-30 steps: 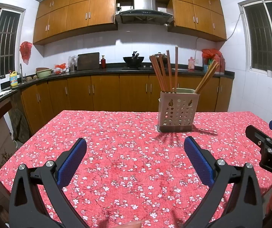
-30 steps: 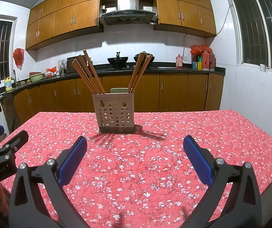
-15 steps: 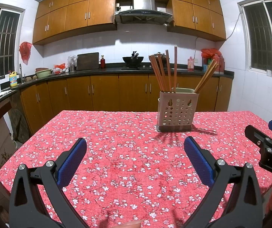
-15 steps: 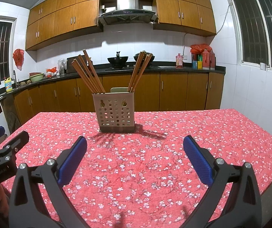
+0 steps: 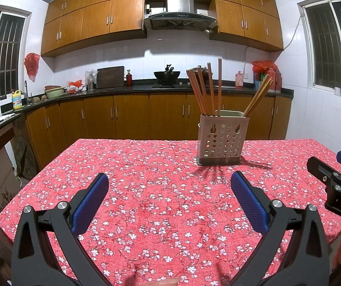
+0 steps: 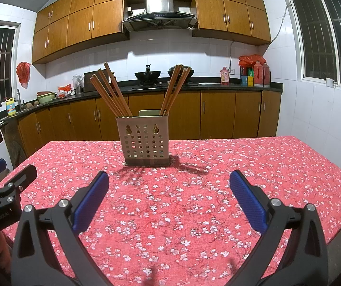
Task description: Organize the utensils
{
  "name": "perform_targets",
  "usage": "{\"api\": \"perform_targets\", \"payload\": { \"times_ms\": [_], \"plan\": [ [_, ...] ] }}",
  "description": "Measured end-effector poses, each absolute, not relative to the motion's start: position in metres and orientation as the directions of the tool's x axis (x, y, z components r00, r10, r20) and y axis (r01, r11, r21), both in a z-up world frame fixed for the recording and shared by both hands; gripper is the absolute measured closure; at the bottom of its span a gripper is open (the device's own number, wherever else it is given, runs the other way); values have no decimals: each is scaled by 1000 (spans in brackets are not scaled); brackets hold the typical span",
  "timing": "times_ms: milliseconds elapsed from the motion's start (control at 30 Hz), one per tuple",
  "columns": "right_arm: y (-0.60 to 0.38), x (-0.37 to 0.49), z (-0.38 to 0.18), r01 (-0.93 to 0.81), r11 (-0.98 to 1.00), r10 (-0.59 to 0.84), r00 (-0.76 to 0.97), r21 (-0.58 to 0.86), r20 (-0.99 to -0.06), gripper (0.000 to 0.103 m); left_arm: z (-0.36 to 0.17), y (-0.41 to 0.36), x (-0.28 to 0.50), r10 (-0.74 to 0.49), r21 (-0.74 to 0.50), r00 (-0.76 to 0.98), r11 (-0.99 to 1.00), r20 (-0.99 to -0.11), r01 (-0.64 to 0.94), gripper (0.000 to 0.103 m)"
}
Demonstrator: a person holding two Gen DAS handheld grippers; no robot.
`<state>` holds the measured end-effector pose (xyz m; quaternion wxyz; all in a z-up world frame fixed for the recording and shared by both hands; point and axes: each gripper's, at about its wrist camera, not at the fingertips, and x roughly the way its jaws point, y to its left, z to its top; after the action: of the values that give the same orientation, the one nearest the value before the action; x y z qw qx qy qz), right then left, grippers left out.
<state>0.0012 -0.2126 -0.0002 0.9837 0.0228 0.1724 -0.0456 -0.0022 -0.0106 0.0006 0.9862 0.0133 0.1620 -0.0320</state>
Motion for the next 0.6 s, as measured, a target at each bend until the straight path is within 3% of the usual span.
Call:
{"api": "perform_targets", "payload": {
  "times_ms": [600],
  "plan": [
    [-211,2,-2,96,995,-79,936,32,-344,4,0,-12,-2,-57,14,944,998,-324,65,2]
  ]
}}
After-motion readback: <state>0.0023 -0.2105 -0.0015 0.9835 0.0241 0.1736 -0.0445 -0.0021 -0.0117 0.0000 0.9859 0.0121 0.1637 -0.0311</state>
